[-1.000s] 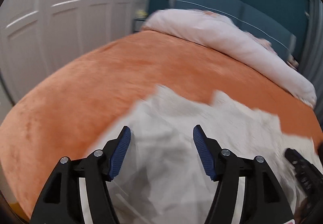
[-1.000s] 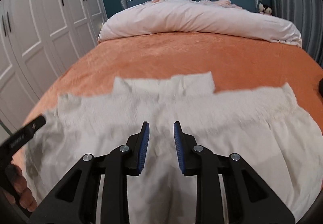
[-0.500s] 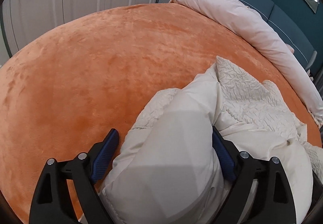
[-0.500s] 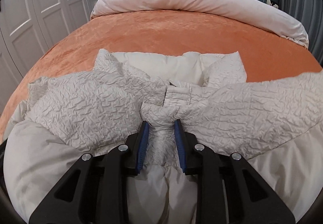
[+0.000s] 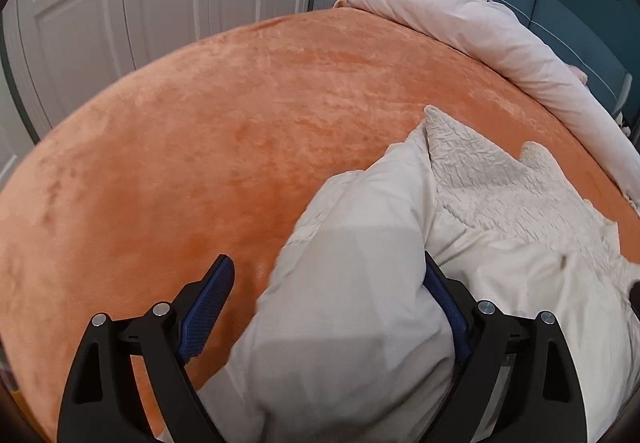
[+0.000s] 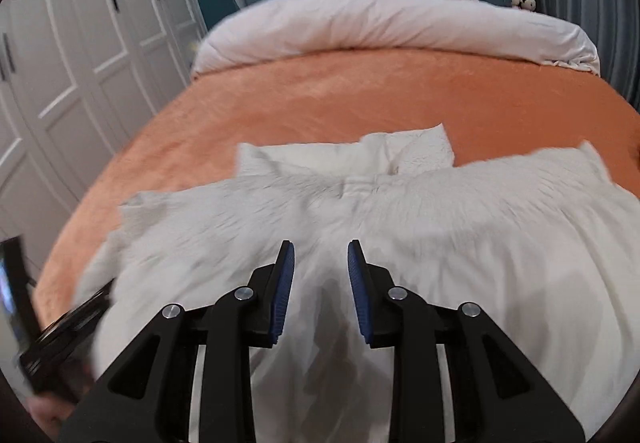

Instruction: Fold large clothes

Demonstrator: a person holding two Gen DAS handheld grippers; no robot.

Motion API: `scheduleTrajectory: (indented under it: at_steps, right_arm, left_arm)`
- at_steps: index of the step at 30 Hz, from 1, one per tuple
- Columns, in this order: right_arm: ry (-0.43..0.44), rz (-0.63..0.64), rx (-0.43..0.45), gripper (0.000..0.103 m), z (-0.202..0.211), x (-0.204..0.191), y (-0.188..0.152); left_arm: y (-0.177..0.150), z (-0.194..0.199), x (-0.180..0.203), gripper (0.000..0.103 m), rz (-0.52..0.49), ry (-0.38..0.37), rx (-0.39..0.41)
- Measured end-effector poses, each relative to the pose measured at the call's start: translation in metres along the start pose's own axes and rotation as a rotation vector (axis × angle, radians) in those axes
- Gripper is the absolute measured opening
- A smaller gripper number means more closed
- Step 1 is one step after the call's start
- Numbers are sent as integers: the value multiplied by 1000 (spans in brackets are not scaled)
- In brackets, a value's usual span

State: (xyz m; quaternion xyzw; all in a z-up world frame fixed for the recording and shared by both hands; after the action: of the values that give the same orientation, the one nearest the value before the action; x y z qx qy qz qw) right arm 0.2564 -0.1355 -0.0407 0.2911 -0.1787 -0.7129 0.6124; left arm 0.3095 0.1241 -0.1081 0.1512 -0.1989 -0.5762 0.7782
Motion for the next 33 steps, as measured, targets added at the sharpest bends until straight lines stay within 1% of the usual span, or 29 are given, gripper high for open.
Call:
scheduleTrajectory:
  at_steps: [2, 5, 6, 8, 10, 11, 12, 14, 16, 18, 20, 21, 22, 23, 24, 26, 28, 29, 30, 33]
  right_arm:
    - [2, 37, -27, 28, 7, -8, -23]
    - [-14, 68, -97, 29, -8, -12, -57]
    - [-23, 87, -93, 29, -11, -13, -64]
    - [-31, 93, -104, 28, -7, -14, -62]
    - [19, 44, -121, 30, 6, -14, -57]
    - [42, 37, -116, 29, 14, -16, -57]
    - [42, 48, -105, 29, 24, -17, -60]
    - [31, 76, -100, 30, 35, -15, -73]
    - [44, 94, -124, 30, 44, -16, -101]
    - [20, 148, -154, 29, 45, -16, -134]
    - [-30, 225, -122, 29, 46, -20, -152]
    - [-73, 283, -105, 29, 50, -25, -158]
    - [-101, 318, -106, 29, 53, -29, -160]
    - [-103, 328, -117, 29, 57, -34, -160]
    - [-81, 320, -123, 29, 61, -37, -158]
    - [-30, 281, -110, 29, 74, -39, -151]
    - [6, 214, -86, 29, 85, -36, -132]
    - [12, 180, -79, 29, 86, -32, -122]
    - [11, 153, -71, 29, 86, -28, -113]
    - [10, 85, -59, 30, 78, -22, -86]
  left_arm:
    - [-6, 12, -4, 87, 21, -19, -16]
    - [-12, 32, -9, 86, 28, -41, -17]
    - [-16, 43, -13, 86, 29, -55, -12]
    - [-24, 59, -22, 87, 34, -78, -12]
    - [-35, 72, -38, 87, 51, -96, -24]
    - [-39, 77, -46, 87, 64, -97, -31]
    - [-47, 83, -59, 87, 87, -102, -41]
    - [-60, 93, -79, 87, 125, -101, -54]
    - [-81, 103, -94, 87, 130, -81, -73]
    - [-105, 111, -98, 87, 98, -68, -89]
    - [-124, 112, -93, 87, 58, -66, -113]
    - [-138, 109, -87, 87, 39, -73, -140]
    - [-147, 107, -81, 87, 34, -89, -165]
    - [-151, 106, -78, 87, 37, -104, -176]
    - [-152, 107, -73, 87, 48, -127, -171]
    - [-142, 111, -67, 87, 61, -141, -134]
    - [-124, 110, -62, 87, 71, -146, -92]
    - [-118, 107, -62, 87, 83, -145, -84]
    - [-109, 101, -62, 87, 108, -160, -82]
    - [-97, 81, -66, 87, 164, -161, -110]
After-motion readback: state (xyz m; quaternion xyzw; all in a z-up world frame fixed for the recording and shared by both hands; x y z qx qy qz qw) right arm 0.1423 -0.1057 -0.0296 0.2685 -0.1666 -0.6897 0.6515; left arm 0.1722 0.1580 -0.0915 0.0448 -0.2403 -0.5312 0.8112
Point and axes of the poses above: each gripper's, at about its wrist camera, not at the fingertips, and z roughly against the way its jaws point, x to its right, y to its top, the point moved 9 cm from there along -z, roughly the way its jaws point, and after that the axes turned 9 degrees about -x, right-handed, at the moved point
